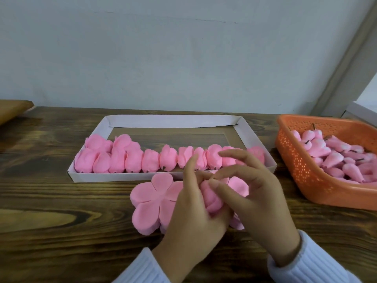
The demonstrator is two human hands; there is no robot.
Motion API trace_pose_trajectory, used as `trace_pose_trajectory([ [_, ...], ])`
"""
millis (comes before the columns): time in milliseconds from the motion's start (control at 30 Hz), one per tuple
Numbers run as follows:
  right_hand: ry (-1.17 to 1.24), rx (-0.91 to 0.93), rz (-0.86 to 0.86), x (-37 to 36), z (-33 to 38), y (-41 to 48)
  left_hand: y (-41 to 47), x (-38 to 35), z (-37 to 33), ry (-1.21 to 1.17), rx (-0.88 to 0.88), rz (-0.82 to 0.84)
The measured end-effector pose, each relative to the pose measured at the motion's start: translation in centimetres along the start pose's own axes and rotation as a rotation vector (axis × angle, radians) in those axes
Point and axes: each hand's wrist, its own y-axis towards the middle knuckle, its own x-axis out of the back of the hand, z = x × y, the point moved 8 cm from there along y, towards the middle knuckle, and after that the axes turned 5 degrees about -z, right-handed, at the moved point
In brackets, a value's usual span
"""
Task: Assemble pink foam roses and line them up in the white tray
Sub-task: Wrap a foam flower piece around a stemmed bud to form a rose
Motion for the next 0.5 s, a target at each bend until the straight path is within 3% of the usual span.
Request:
trace_pose_trajectory([
  [100,-0.258,0.284,-0.048,0.3,2.3,0.0,-0.1,0.8,-1.7,0.074,-0.132,-0.092],
  [167,-0.262,0.322,-0.011,-0.3,2.5,-0.3,-0.2,1.0,-2.2,0.128,-0.205,-0.108],
  [300,-0.01,0.132,0.098,-1.6,1.0,-0.8,-0.2,0.6,-1.4,0.035,-0.105,-0.033],
  [500,0.315,-0.068,0.056,-1.4,-0.6,-0.5,0.1,0.7,0.2,-0.128,0.066,-0.056],
])
